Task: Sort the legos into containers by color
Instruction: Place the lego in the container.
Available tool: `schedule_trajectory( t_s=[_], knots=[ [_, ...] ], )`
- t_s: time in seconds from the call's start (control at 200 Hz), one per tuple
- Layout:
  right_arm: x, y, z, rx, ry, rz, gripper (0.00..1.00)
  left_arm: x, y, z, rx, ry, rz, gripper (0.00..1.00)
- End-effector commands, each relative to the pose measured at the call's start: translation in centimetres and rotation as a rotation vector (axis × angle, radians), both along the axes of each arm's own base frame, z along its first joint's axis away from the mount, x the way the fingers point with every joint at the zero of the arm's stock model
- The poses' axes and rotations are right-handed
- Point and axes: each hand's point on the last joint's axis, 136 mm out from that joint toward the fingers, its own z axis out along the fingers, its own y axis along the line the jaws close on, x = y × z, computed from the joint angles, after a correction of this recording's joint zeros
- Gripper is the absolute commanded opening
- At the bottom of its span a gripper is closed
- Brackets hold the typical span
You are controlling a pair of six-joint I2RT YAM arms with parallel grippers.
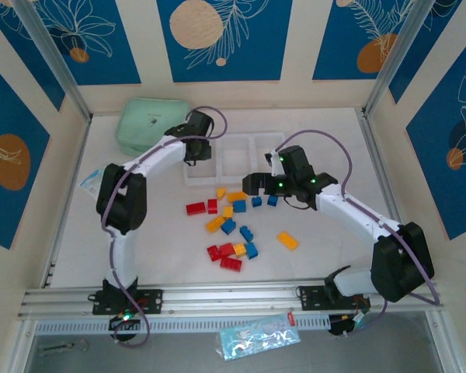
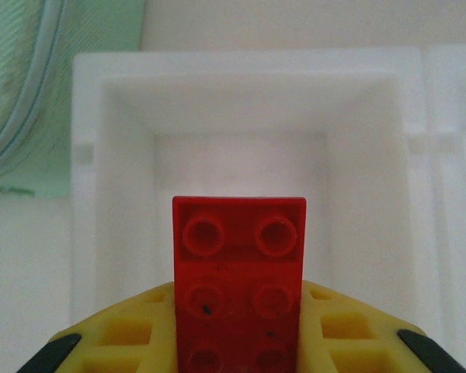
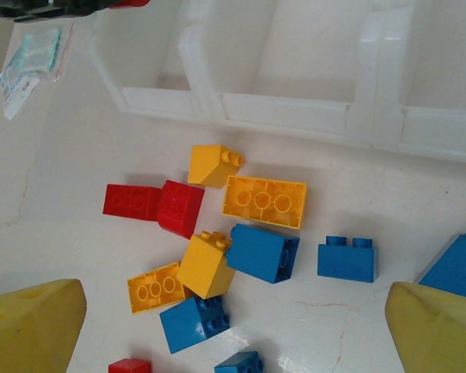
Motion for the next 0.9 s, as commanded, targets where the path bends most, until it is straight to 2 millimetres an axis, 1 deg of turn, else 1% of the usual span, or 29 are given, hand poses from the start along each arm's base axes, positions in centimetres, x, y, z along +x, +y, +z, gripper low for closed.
schedule_trajectory(
  t_s=[0.0,0.04,0.11,0.19,0.34,0.4,0.475,0.555,0.635,0.745,0.8,0.89],
  knots=[
    [0.0,0.4,0.7,0.008,0.008,0.033,0.99,0.1,0.2,-0.5,0.056,0.023,-0.010,0.29],
    [0.0,0.4,0.9,0.006,0.005,0.036,0.99,0.2,0.1,-0.6,0.056,0.025,-0.014,0.36],
    [0.0,0.3,1.1,0.000,-0.002,0.036,0.99,0.2,0.1,-0.5,0.059,0.027,-0.016,0.43],
    [0.0,0.2,1.3,-0.005,-0.012,0.037,0.99,-0.1,-0.2,0.1,0.036,0.028,-0.031,0.50],
    [0.0,0.2,1.9,-0.013,-0.016,0.049,0.99,-0.6,-0.7,2.1,-0.012,0.004,-0.048,0.53],
    [-0.3,0.4,2.2,-0.013,-0.012,0.062,0.99,-1.2,-0.8,3.2,-0.034,-0.001,-0.057,0.54],
    [-0.8,0.6,2.1,-0.032,-0.003,0.081,0.99,-2.2,-0.9,4.6,-0.066,-0.017,-0.068,0.54],
    [-1.7,1.1,1.7,-0.059,0.006,0.112,0.99,-3.8,-0.6,5.6,-0.089,-0.029,-0.071,0.55],
    [-2.7,1.7,1.0,-0.091,0.023,0.146,0.99,-5.9,-0.2,6.3,-0.104,-0.035,-0.074,0.56],
    [-3.9,2.7,0.1,-0.109,0.055,0.180,0.99,-9.1,0.9,5.9,-0.105,-0.018,-0.073,0.58],
    [-4.4,3.2,-0.3,-0.112,0.070,0.186,0.99,-10.7,1.4,5.4,-0.109,-0.002,-0.078,0.59],
    [-5.1,3.9,-0.9,-0.119,0.090,0.191,0.99,-13.3,2.2,4.2,-0.110,0.052,-0.093,0.63]
  ],
)
